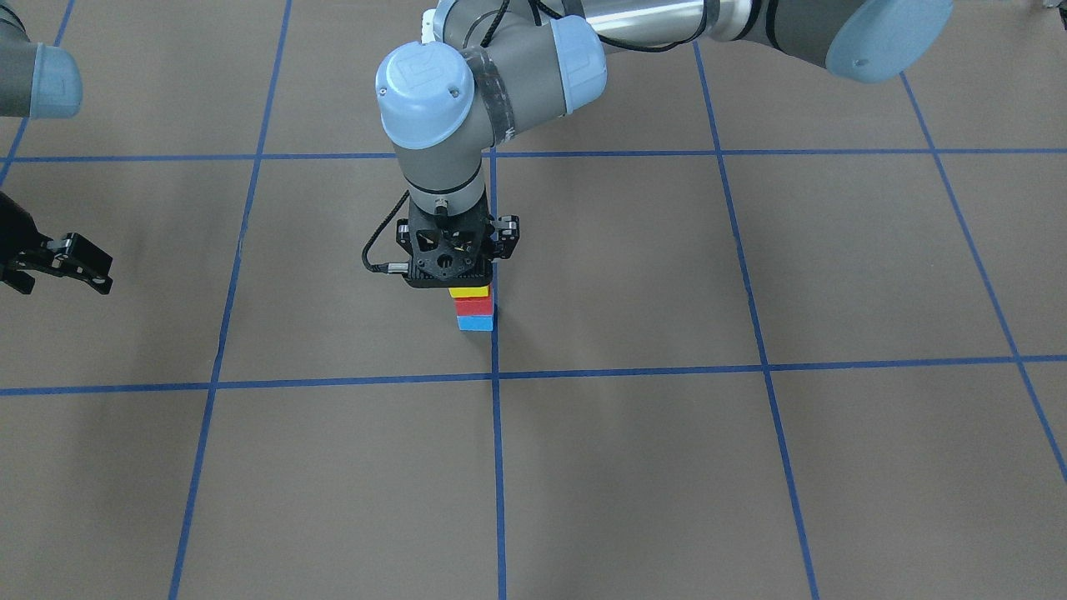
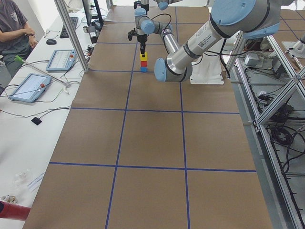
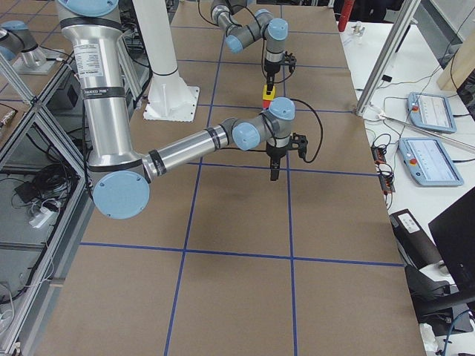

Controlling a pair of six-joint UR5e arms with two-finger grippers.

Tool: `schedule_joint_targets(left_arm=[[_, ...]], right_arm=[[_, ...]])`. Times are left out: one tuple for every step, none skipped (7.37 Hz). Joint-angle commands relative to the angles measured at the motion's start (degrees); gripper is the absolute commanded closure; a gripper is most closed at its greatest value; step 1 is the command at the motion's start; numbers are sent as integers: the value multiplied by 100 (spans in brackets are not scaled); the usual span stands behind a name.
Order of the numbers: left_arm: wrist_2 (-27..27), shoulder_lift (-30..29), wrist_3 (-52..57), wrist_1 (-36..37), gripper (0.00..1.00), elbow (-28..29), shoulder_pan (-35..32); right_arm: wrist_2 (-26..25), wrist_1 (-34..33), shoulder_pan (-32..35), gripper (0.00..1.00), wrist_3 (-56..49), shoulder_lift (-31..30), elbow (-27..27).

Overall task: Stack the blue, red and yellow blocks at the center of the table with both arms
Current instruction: 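Align and lower the yellow cube onto the red cube with the left gripper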

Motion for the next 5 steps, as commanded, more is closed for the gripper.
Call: schedule_joint_targets(left_arm=[[16,-1,8,0,95,0,-25],[16,-1,8,0,95,0,-16],[16,-1,0,0,83,0,-16],[16,8,-9,0,30,0,1],[16,17,-9,0,1,0,1]], right_arm=[[0,0,0,0,0,1,-9],[0,0,0,0,0,1,-9],[0,0,0,0,0,1,-18],[-9,0,0,0,0,1,-27],[-9,0,0,0,0,-8,-18]])
